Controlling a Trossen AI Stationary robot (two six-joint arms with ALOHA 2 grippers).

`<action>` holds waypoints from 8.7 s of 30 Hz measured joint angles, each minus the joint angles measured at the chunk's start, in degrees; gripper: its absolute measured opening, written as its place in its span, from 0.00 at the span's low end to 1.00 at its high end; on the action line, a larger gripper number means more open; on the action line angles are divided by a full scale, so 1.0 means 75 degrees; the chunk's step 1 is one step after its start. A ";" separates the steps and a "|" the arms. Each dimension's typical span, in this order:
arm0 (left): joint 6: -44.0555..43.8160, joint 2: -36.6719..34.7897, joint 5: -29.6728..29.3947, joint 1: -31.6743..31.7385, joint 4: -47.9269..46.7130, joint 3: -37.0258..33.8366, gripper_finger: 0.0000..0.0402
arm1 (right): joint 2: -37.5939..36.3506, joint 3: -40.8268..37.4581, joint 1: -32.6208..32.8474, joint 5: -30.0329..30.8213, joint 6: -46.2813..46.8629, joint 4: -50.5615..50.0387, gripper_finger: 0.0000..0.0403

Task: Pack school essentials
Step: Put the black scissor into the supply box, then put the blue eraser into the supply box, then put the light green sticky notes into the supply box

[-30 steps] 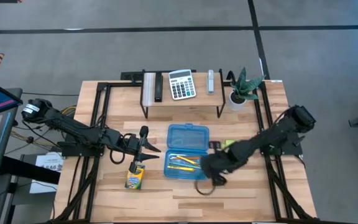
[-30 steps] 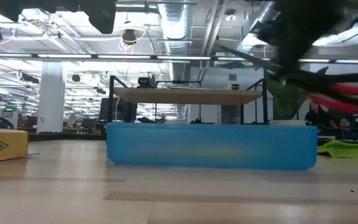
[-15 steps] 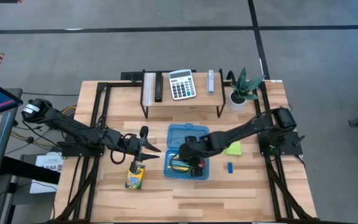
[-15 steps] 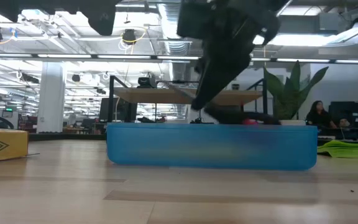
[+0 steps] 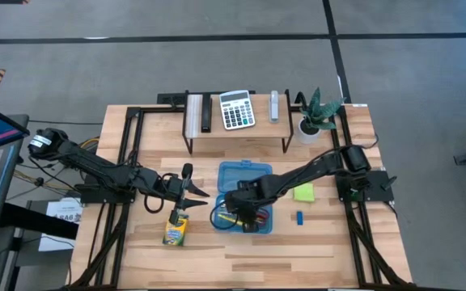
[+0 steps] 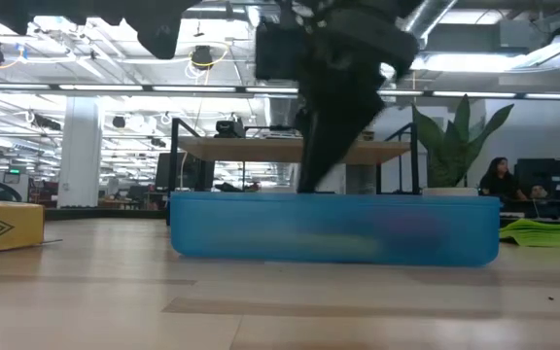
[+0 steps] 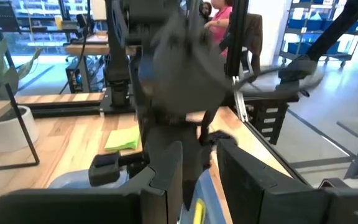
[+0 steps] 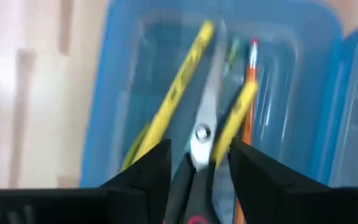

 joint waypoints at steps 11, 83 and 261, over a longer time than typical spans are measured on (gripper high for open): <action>-0.0140 0.0000 0.0003 -0.0003 -0.0117 -0.0003 0.22 | -0.0548 -0.0069 0.0436 0.0134 0.0016 -0.0963 0.46; -0.0105 0.0000 -0.0221 -0.0001 -0.0128 -0.0003 0.22 | -0.5066 -0.5770 0.2170 0.0658 0.4149 0.0762 0.14; -0.0280 0.0003 -0.0306 0.0000 -0.0125 -0.0009 0.22 | -0.4016 -0.6728 0.1461 0.1652 0.2864 -0.0644 0.64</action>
